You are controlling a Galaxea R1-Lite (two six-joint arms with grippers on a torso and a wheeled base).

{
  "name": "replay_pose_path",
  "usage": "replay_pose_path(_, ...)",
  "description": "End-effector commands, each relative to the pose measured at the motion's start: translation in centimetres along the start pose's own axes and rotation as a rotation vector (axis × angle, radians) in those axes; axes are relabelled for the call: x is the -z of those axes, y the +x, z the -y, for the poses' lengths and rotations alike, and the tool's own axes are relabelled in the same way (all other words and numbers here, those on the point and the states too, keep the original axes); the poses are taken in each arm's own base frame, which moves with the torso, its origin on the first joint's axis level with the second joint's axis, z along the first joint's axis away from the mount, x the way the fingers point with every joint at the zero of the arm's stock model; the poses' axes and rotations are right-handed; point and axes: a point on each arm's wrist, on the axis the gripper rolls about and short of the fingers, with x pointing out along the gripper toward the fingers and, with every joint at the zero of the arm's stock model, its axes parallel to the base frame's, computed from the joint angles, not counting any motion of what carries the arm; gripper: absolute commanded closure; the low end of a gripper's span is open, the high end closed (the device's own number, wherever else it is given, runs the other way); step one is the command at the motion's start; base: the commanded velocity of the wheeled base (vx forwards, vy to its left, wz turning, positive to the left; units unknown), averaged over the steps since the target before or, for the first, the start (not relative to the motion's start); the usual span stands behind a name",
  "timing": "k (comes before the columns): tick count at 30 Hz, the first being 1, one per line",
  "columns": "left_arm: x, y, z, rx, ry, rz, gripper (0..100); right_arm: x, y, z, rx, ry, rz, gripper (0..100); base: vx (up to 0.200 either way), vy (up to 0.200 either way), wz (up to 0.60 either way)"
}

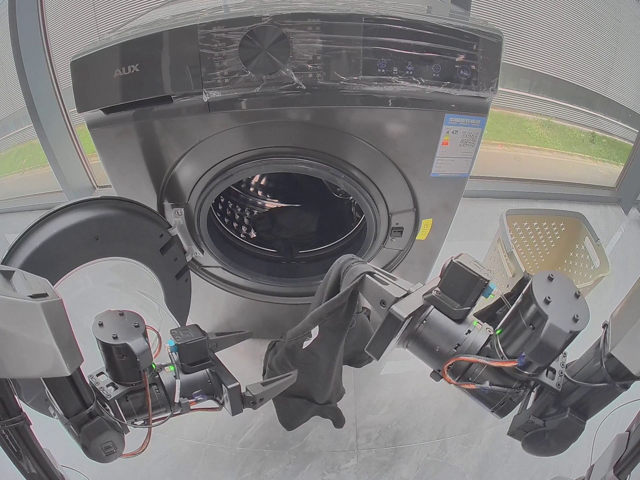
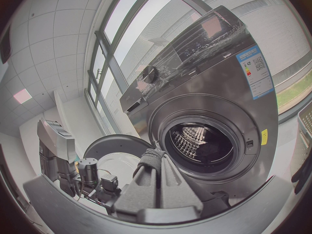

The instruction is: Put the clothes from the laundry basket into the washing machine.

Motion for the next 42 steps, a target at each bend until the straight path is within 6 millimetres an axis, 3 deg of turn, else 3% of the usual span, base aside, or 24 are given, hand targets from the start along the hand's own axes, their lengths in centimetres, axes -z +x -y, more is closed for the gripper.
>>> replay_pose_path(1, 0.9, 1.2, -0.1, 0.000, -0.008, -0.032, 0, -0.2, 0.0, -0.8, -0.025, 0.022, 0.007, 100, 0.000, 0.000, 0.00)
replay_pose_path(24, 2.4, 5.8, -1.7, 0.012, -0.018, -0.034, 0, -0.3, 1.6, -1.3, -0.041, 0.047, 0.034, 100, 0.000, 0.000, 0.00)
replay_pose_path(33, 2.9, 9.6, -3.8, -0.018, -0.001, 0.021, 0, 0.1, 1.2, -2.3, -0.064, 0.050, 0.021, 100, 0.000, 0.000, 0.00)
replay_pose_path(42, 5.1, 11.3, -5.8, -0.098, -0.017, -0.003, 0, -0.2, 1.2, -2.4, -0.066, 0.051, 0.035, 100, 0.000, 0.000, 0.00)
